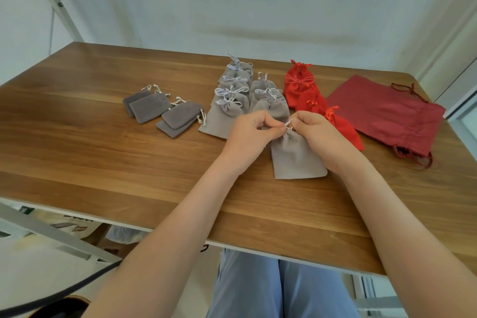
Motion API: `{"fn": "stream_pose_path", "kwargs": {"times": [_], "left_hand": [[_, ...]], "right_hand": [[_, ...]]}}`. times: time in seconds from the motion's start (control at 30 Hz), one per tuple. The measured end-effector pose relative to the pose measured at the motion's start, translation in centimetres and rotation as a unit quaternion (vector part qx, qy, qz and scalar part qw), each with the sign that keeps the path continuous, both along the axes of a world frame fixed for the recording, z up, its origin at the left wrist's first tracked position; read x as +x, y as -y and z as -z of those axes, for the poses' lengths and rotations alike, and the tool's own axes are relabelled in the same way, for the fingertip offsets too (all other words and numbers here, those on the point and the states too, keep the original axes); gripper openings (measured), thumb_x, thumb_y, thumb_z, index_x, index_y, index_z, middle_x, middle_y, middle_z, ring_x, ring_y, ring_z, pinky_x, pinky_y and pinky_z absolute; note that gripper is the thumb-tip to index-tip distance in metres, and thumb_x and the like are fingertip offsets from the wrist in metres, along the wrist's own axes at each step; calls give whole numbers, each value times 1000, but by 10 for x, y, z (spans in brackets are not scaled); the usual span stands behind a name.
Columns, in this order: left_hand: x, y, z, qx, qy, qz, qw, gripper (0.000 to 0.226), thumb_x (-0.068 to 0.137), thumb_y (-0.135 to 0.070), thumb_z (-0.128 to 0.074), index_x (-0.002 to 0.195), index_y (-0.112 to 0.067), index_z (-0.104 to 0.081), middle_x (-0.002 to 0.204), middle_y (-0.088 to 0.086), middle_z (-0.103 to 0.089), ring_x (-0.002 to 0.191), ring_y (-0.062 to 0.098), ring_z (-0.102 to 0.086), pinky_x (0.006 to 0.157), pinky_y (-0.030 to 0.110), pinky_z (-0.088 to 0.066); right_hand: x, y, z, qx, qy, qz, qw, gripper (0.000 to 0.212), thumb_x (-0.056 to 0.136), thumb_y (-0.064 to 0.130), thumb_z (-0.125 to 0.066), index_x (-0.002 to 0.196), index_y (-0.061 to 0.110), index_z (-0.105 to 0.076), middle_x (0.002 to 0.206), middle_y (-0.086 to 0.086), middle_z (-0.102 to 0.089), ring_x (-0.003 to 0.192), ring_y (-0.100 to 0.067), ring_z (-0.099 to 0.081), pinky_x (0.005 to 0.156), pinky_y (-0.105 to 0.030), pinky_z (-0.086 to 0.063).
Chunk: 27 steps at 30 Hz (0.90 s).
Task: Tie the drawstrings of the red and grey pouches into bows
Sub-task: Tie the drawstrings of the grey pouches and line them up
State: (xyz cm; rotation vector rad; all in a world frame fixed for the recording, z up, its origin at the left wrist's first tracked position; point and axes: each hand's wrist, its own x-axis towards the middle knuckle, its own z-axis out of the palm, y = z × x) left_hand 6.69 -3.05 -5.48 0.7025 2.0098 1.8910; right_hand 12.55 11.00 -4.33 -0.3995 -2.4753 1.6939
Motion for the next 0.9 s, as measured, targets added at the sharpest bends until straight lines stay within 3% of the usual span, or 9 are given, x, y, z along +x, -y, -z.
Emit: {"fn": "stream_pose_path", "kwargs": {"times": [0.37, 0.47, 0.6, 0.73, 0.9], "left_hand": [[6, -6, -1, -23, -59, -69, 996, 3, 87, -15, -65, 88, -16, -68, 86, -2, -70, 81, 4, -63, 77, 19, -50], [6, -5, 0, -60, -86, -66, 992, 1, 87, -14, -65, 88, -14, -66, 78, -9, -63, 68, -7, -54, 67, 11, -42], [8, -7, 2, -136, -177, -84, 971, 8, 87, -9, -63, 81, -13, -59, 66, -13, -54, 61, -4, -51, 58, 8, -36], [11, -10, 5, -162, -272, -111, 942, 4, 87, -9, -60, 86, -11, -57, 77, -6, -53, 80, 10, -45, 68, 9, -35], [14, -9, 5, -114, -314, -129, 934, 15, 87, -6, -60, 102, -8, -55, 72, -16, -41, 85, 10, -40, 73, 10, -34]], "right_hand": [[-3, 6, 4, 18, -52, 26, 998, 20, 97, 12, -47, 82, 13, -60, 81, -2, -58, 77, -10, -48, 71, -27, -38], [-3, 6, 5, 69, -67, 42, 995, 21, 95, 10, -48, 78, 16, -58, 71, 7, -53, 65, -2, -43, 58, -12, -33], [-3, 8, 8, 161, -88, 29, 983, 19, 95, 5, -46, 79, 8, -56, 67, 10, -48, 62, -1, -41, 57, -11, -32], [-2, 7, 8, 116, -116, 19, 986, 29, 100, 13, -42, 76, 3, -54, 68, 3, -51, 64, -4, -45, 62, -19, -35], [-4, 9, 5, 21, -88, 54, 994, 32, 101, 23, -43, 76, 9, -57, 61, 4, -51, 54, -1, -44, 58, -18, -35]]}}
